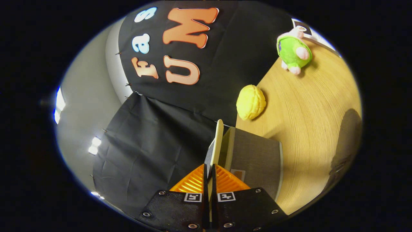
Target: Open the storage box then place both shoes into the box .Put the left shoe in first, then the right shoe, with the right side of both shoes facing outward in a uniform manner.
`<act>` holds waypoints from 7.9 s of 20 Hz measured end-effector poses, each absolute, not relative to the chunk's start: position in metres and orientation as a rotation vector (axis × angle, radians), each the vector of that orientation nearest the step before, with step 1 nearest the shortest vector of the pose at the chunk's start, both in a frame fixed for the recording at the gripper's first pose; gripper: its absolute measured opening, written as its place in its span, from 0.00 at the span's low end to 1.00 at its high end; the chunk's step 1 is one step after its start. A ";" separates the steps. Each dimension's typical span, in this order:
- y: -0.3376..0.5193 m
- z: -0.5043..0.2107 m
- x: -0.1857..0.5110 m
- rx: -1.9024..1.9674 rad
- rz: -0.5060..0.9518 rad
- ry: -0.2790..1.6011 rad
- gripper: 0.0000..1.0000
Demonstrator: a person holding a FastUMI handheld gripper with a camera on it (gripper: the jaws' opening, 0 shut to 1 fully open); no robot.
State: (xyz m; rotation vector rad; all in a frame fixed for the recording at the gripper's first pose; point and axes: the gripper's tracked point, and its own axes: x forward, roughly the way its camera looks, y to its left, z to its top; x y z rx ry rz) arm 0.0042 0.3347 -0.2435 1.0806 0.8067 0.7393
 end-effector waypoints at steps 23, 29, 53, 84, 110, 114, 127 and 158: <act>0.550 -0.122 -0.023 0.956 0.914 0.643 0.09; 0.544 -0.119 -0.030 0.812 0.939 0.560 0.58; 0.190 -0.324 -0.046 -0.054 0.260 0.806 0.98; 0.202 -0.334 -0.016 0.234 0.165 0.856 0.04; 0.452 -0.313 0.017 0.275 0.356 0.994 0.04; 0.466 -0.334 0.006 0.325 0.341 1.086 0.10; 0.451 -0.282 -0.034 0.321 0.595 1.035 0.81; 0.002 -0.396 -0.090 0.197 -0.020 1.007 0.92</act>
